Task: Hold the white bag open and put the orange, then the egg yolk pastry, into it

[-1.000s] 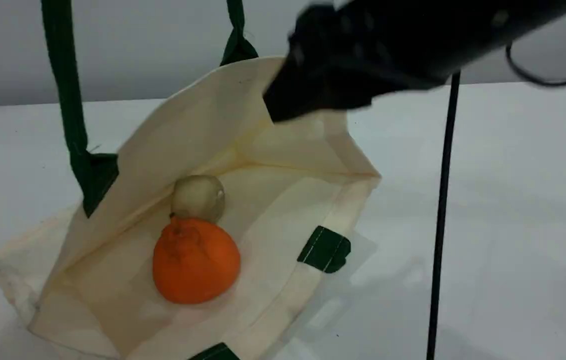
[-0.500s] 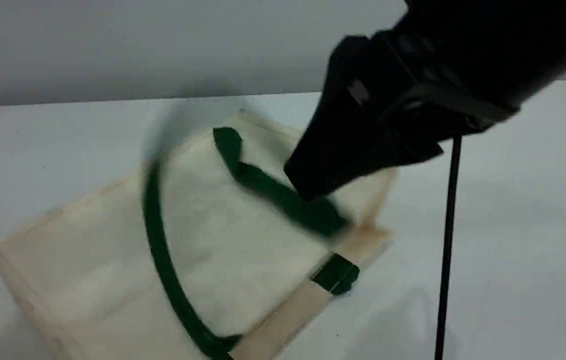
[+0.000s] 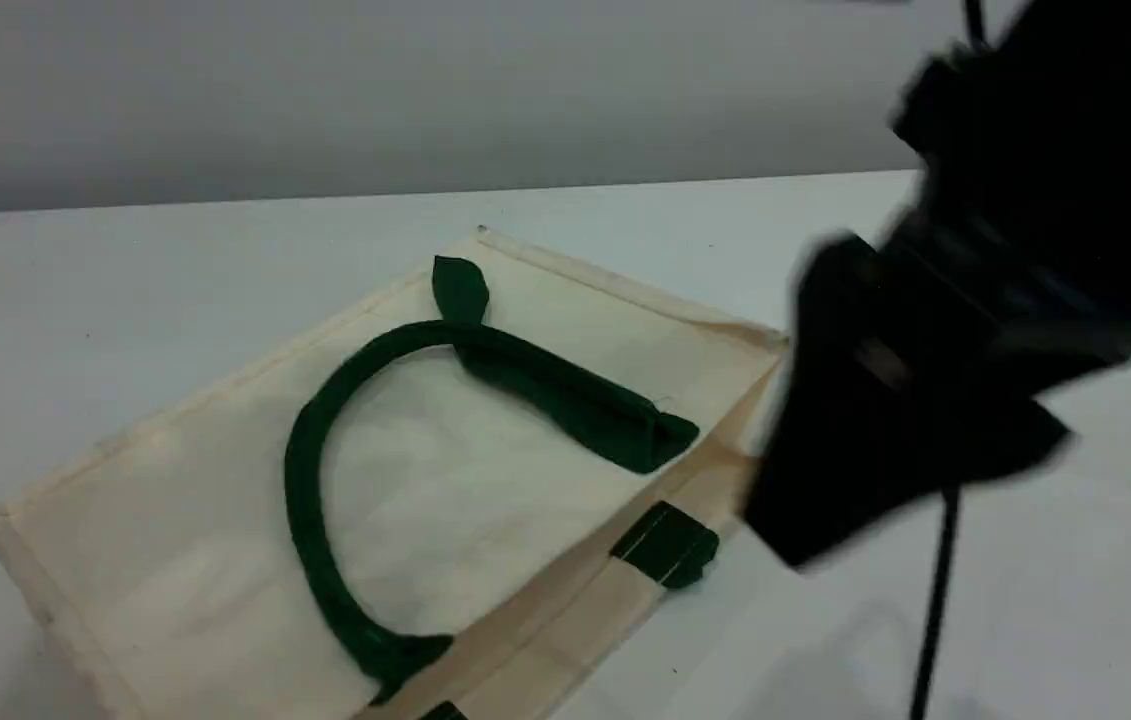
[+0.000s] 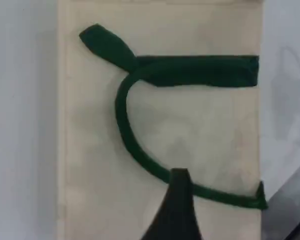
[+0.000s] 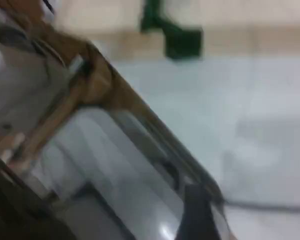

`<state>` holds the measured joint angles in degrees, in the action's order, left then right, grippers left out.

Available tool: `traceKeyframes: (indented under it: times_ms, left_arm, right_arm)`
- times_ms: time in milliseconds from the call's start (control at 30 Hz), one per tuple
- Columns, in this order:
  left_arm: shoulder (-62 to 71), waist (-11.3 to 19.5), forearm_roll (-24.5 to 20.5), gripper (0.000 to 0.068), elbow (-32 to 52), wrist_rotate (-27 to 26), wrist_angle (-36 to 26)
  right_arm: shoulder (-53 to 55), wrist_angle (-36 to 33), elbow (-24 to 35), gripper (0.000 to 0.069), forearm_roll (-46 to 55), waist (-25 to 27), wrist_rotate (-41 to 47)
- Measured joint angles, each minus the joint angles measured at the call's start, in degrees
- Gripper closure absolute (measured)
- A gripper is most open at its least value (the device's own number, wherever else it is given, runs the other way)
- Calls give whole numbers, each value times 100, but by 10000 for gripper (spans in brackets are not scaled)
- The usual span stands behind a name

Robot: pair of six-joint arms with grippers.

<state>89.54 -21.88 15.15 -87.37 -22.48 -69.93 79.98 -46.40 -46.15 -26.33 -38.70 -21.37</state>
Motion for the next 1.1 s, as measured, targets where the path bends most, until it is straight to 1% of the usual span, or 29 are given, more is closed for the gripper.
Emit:
traceKeyframes:
  times_ms: [267, 333, 400, 533, 700, 833, 1100]
  left_arm:
    - [0, 0, 27, 93, 0, 23, 0]
    - [0, 0, 27, 93, 0, 23, 0]
    - [0, 0, 27, 93, 0, 23, 0]
    - [0, 0, 51, 93, 0, 23, 0]
    - [0, 0, 357, 93, 0, 5, 0]
    - [0, 0, 481, 93, -5, -1, 0]
    - [0, -6, 487, 93, -5, -1, 0]
  right_arm:
    - [0, -1597, 0, 232, 2224, 0, 1967]
    - [0, -2008, 0, 232, 2633, 0, 2285]
    - [-24, -2269, 0, 232, 2868, 0, 2458]
    - [-314, -2338, 0, 232, 2911, 0, 2479]
    - [-1127, -2365, 5, 232, 2893, 0, 2614]
    - [-2113, -2393, 5, 232, 2893, 0, 2664]
    - [-4531, -2420, 5, 232, 2905, -7, 2664]
